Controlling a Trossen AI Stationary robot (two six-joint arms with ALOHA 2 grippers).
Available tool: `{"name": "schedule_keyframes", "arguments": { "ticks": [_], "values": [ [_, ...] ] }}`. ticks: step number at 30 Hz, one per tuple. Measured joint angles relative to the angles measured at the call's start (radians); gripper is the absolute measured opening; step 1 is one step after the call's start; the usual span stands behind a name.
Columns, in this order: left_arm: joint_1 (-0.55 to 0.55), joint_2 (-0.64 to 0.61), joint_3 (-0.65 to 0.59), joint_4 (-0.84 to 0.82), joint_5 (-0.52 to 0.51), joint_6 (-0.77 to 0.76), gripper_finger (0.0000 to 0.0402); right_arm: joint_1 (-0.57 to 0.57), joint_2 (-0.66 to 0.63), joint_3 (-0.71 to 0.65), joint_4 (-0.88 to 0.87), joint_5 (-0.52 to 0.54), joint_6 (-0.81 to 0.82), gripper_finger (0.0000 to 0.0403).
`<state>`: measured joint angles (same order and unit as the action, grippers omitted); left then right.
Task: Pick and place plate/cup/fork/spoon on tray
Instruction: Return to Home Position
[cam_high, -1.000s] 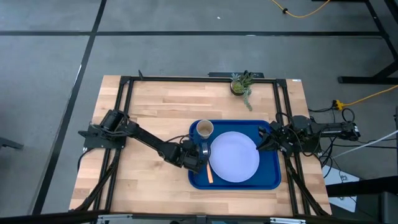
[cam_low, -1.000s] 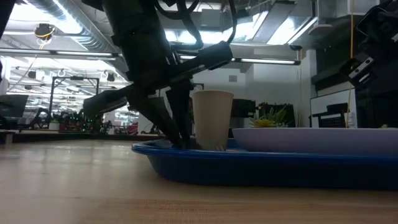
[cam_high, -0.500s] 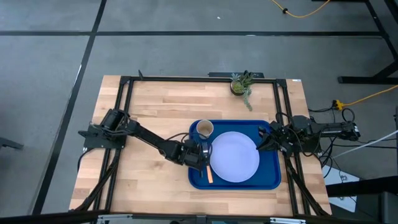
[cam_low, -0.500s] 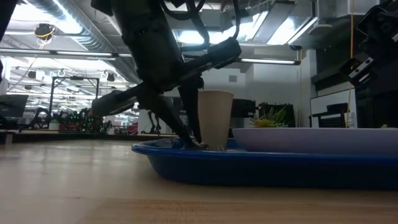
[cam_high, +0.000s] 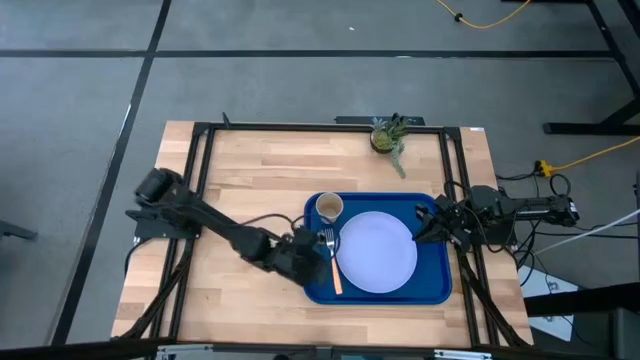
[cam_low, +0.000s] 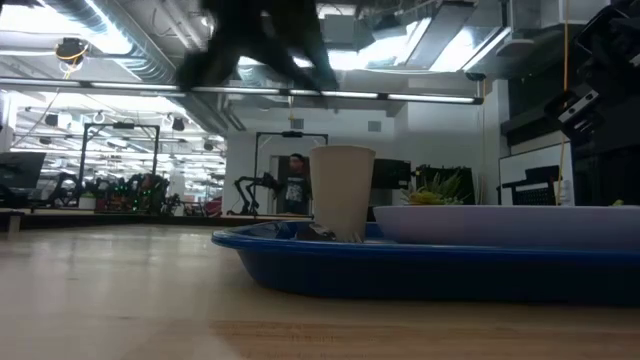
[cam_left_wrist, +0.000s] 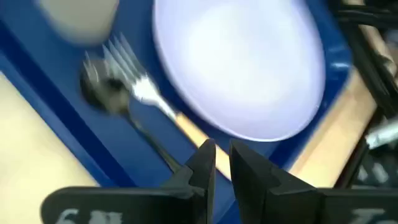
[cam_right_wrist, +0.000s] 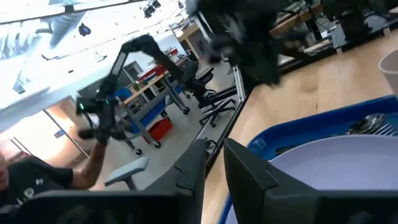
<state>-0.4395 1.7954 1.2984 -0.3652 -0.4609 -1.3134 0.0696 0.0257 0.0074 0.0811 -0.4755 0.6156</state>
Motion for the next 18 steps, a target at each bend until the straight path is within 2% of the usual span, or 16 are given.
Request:
{"name": "schedule_keyframes", "arguments": {
  "ticks": [5, 12, 15, 18],
  "values": [
    [-0.050, -0.122, 0.000, -0.011, -0.102, 0.392, 0.0039, 0.000, 0.000, 0.000, 0.001, 0.002, -0.046, 0.0065],
    [-0.100, -0.221, 0.000, -0.049, -0.087, 0.876, 0.0039, 0.000, 0.000, 0.000, 0.000, 0.003, -0.056, 0.0065],
    [-0.120, -0.247, 0.001, -0.155, -0.033, 1.021, 0.0039, 0.000, 0.000, 0.000, 0.000, 0.071, -0.183, 0.0065],
    [-0.137, -0.269, 0.000, -0.317, -0.011, 1.051, 0.0039, 0.000, 0.000, 0.000, 0.002, 0.166, -0.308, 0.0065]
  ]
}}
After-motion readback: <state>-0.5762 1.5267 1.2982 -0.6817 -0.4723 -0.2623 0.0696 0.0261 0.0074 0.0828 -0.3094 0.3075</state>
